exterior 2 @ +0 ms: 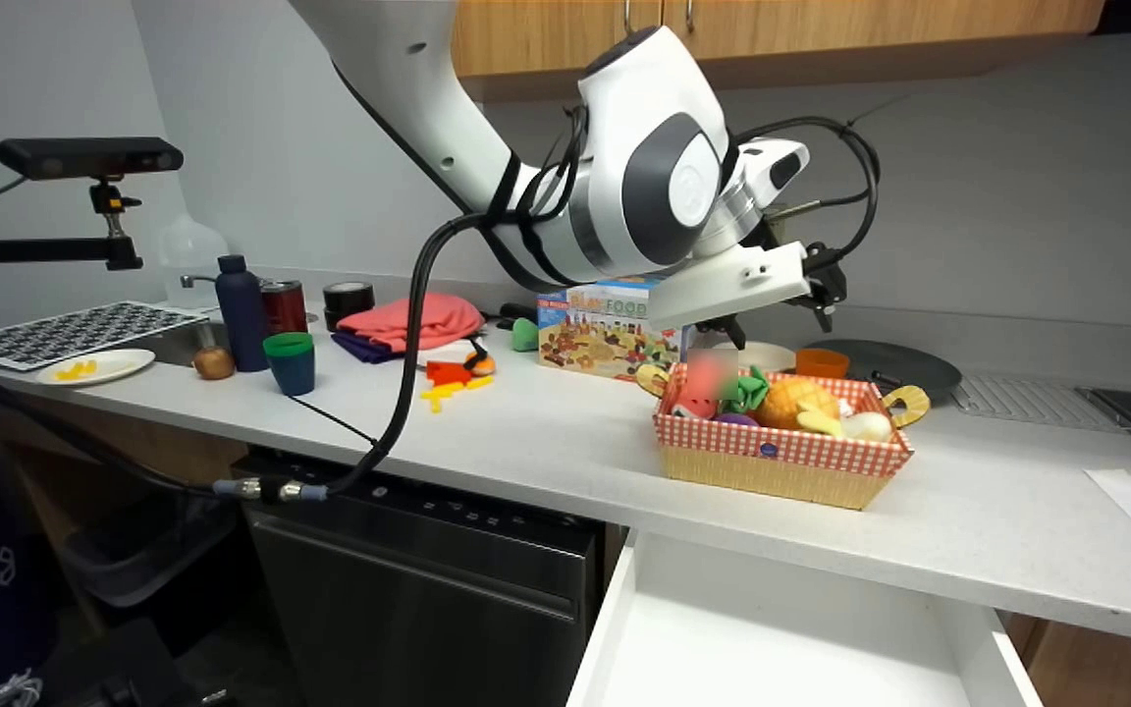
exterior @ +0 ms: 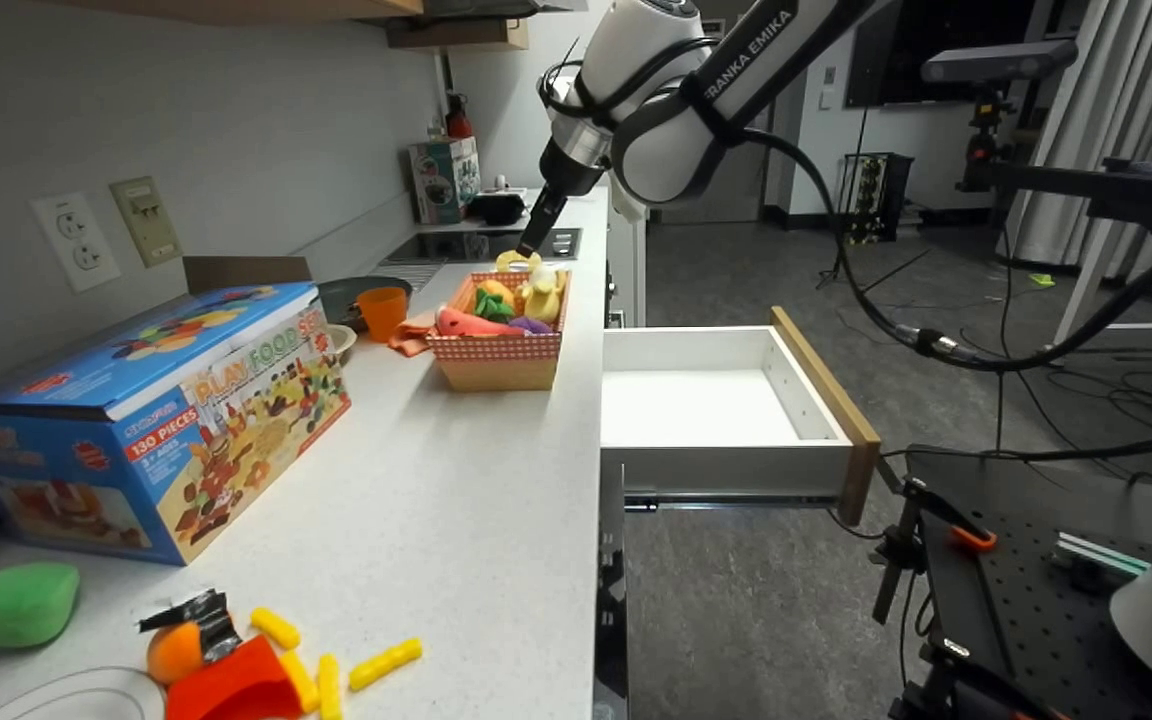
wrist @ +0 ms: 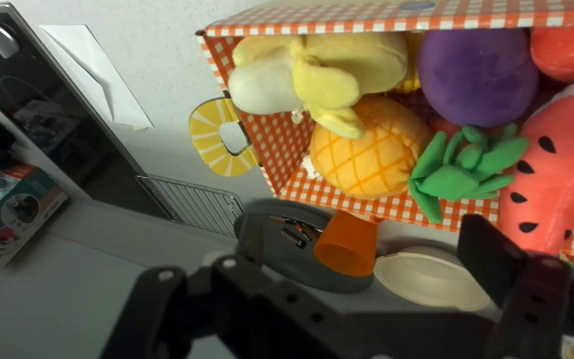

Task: Open the drawer and put some of the plush toys from the basket in the drawer and close it

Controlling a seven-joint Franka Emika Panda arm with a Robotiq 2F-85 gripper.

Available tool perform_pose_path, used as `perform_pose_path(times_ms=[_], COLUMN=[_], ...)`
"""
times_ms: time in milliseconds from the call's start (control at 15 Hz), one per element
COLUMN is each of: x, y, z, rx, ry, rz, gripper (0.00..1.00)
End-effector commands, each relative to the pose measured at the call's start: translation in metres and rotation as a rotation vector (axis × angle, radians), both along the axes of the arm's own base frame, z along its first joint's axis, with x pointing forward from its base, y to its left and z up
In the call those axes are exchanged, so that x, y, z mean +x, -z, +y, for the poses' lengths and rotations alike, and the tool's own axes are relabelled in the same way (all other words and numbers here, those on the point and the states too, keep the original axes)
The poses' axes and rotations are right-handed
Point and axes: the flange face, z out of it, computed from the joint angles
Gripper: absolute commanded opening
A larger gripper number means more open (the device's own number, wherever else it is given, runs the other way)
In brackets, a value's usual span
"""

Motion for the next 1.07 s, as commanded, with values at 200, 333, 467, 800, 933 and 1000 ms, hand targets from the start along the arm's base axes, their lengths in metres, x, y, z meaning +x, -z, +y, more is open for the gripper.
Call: perform_pose_path(times_ms=[200, 333, 467, 800, 933, 1000], x=[0.006, 0.022, 0.034, 0.058, 0.067, 0.071], y=[0.005, 0.015, 0.026, 0.029, 0.035, 0.041], z=[0.006, 0.011, 0.016, 0.0, -0.009, -0.01], rx=[0.044, 0.119, 0.191, 0.217, 0.243, 0.268], ry=[-0.001, 0.007, 0.0, 0.043, 0.05, 0.047], rz=[0.013, 0.034, 0.077, 0.13, 0.151, 0.168], gripper=[1.0, 1.0, 1.0, 1.0, 1.0, 1.0])
